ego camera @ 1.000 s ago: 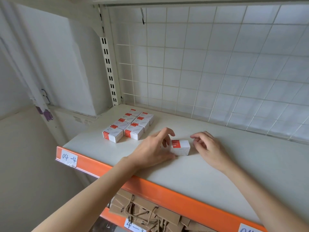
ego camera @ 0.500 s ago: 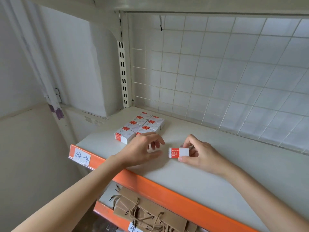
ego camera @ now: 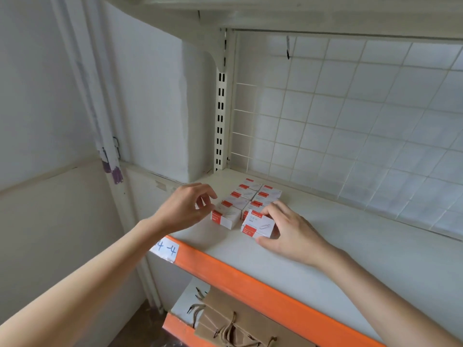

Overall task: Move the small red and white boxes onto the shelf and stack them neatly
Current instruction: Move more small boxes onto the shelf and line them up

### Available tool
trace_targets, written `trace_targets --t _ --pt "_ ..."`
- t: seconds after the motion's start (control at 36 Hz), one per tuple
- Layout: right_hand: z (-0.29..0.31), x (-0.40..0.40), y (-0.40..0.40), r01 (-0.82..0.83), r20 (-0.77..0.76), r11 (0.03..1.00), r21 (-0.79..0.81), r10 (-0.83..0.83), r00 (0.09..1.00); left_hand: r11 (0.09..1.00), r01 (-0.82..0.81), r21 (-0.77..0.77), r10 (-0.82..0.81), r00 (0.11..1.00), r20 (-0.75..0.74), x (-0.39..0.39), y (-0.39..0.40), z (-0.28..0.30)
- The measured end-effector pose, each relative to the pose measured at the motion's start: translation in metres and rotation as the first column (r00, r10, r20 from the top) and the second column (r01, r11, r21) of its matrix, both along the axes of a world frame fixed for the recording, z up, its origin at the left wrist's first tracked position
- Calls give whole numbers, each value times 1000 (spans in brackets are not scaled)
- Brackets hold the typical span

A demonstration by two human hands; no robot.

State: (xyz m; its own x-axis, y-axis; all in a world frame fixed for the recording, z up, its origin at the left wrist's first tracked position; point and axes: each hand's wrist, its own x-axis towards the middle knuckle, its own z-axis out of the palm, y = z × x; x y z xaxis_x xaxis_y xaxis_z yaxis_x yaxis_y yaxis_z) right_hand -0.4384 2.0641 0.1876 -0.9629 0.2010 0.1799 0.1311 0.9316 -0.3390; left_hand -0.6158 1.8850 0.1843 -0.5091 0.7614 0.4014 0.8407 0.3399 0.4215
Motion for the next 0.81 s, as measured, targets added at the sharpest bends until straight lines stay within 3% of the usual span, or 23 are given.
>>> trace_targets --t 0.14,0.39,0.81 --pt "-4 -13 -12 67 44 992 105 -72 996 998 55 -29 -55 998 -7 -14 -1 -1" --pt "-4 -9 -17 92 44 994 55 -94 995 973 218 -74 -221 975 -38 -18 17 6" --pt "11 75 7 115 36 986 120 -121 992 945 283 -166 -313 929 -196 44 75 38"
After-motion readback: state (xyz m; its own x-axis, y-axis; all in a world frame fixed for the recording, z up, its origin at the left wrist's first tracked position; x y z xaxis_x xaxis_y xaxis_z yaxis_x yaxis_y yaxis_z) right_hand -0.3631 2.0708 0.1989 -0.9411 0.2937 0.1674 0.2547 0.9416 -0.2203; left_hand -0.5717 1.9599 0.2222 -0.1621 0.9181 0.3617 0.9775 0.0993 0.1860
